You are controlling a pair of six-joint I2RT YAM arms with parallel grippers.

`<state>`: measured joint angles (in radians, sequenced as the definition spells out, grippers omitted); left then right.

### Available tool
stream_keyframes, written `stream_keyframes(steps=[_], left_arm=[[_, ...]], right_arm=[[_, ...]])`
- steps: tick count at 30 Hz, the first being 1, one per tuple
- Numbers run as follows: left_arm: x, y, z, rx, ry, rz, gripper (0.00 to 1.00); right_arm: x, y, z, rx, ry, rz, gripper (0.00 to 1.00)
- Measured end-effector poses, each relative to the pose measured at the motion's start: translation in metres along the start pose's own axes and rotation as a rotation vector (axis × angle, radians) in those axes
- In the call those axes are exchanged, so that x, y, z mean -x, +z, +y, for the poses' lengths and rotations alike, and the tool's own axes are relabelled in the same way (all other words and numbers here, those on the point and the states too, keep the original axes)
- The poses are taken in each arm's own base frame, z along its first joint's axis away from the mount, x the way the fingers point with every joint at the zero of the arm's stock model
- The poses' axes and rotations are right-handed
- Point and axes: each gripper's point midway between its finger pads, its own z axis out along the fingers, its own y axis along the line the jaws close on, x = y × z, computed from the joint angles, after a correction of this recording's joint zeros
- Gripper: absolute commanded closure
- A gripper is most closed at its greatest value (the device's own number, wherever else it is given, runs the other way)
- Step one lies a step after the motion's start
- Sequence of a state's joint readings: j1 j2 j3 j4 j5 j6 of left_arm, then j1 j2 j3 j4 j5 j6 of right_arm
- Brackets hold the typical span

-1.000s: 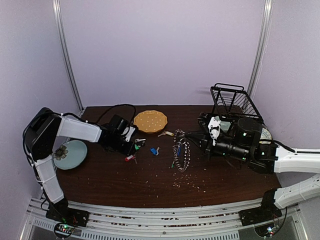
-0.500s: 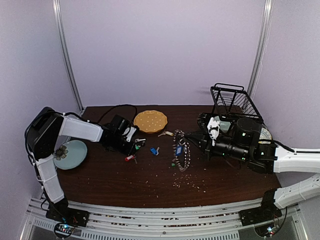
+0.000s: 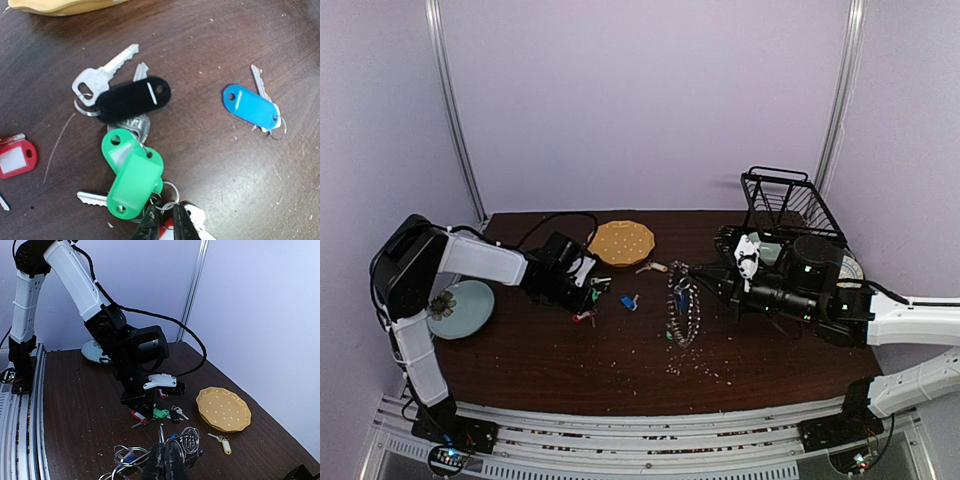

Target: Put the keys on the keyring

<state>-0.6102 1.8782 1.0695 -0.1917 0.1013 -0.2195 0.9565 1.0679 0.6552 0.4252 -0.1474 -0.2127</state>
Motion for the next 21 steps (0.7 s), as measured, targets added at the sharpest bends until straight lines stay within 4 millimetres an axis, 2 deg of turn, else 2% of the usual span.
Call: stream_keyframes(steps=[2, 9, 11, 14, 16, 21], left_arm=[[-0.003, -0.001, -0.001, -0.001, 0.002, 0.005, 1.00], [-0.001, -0.009, -0.010, -0.027, 0.026, -0.006, 1.00], [0.004, -0.019, -0.022, -0.043, 0.077, -0.025, 1.00], [0.015, -0.042, -0.055, -0.083, 0.199, -0.079, 1.00], [0.019, -0.062, -0.086, -0.134, 0.288, -0.119, 1.00], [0.012, -0.112, -0.165, -0.351, 0.522, -0.197, 1.00]], right_arm=[[0.000, 0.000, 0.000, 0.003, 0.000, -0.001, 1.00], [0.000, 0.000, 0.001, 0.007, 0.000, -0.002, 1.00], [0.000, 0.000, 0.001, 0.007, 0.000, -0.001, 1.00], [0.001, -0.002, 0.001, 0.007, 0.000, 0.000, 1.00], [0.005, -0.006, 0.000, 0.005, -0.001, -0.008, 1.00], [0.022, -0.023, -0.006, -0.022, -0.003, -0.045, 1.00]])
